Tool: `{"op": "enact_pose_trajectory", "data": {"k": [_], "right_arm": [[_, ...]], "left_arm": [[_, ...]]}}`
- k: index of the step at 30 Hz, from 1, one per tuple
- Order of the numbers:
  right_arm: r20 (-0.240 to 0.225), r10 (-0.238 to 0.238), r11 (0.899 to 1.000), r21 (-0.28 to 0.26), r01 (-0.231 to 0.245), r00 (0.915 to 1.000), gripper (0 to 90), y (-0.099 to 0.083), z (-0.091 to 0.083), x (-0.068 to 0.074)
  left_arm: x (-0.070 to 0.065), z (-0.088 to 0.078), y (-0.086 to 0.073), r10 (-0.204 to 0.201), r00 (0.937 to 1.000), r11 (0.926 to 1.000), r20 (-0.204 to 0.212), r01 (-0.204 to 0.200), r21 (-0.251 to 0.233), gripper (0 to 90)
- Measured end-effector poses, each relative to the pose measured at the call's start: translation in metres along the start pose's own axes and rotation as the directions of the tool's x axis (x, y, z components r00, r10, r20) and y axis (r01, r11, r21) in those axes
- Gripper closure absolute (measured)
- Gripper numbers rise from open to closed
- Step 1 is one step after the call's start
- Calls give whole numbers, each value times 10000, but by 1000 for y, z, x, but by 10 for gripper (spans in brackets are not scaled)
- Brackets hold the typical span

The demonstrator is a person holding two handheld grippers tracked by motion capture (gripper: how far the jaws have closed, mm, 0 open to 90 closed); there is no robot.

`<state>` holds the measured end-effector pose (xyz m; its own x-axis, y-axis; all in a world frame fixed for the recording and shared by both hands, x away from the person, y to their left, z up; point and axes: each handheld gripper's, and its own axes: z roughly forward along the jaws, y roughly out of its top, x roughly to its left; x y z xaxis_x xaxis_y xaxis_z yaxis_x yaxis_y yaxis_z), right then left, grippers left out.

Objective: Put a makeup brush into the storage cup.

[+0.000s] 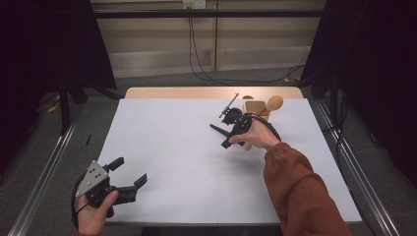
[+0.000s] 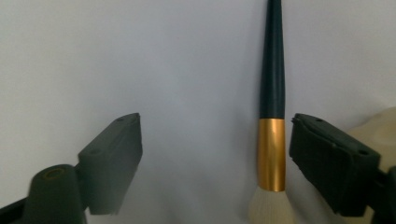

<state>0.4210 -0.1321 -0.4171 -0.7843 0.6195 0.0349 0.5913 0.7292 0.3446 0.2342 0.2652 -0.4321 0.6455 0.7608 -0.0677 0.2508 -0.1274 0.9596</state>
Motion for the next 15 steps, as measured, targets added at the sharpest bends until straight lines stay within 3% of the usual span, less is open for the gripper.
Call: {"op": "enact_pose_trajectory", "data": {"k": [7, 15], "right_arm": [[174, 82, 9970, 764, -96, 9998, 344, -2, 5, -6], [489, 201, 9935, 1111, -254, 9986, 429, -4, 9, -11]], "left_arm": [[0, 0, 0, 38, 10000, 10000, 16, -38, 27, 29], [-1, 0, 0, 92, 9999, 9999, 62, -93, 39, 29]]}}
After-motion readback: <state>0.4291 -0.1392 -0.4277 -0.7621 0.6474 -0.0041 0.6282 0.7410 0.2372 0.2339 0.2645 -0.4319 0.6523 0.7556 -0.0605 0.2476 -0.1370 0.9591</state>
